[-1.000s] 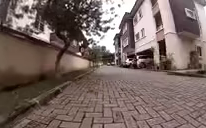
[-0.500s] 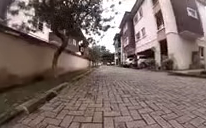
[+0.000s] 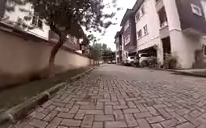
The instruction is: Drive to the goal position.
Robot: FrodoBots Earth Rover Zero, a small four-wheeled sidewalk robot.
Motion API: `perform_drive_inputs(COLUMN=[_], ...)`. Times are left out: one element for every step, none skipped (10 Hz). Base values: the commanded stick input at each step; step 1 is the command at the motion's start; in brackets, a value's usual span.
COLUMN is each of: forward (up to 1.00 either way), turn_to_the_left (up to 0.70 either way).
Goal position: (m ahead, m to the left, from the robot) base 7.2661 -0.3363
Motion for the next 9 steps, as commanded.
perform_drive_inputs(forward=[0.5,0.5,0.5,0.5,0.5,0.5,0.5,0.5,0.5], turn_to_the_left=[0.0,0.0,0.0,0.0,0.0,0.0,0.0,0.0,0.0])
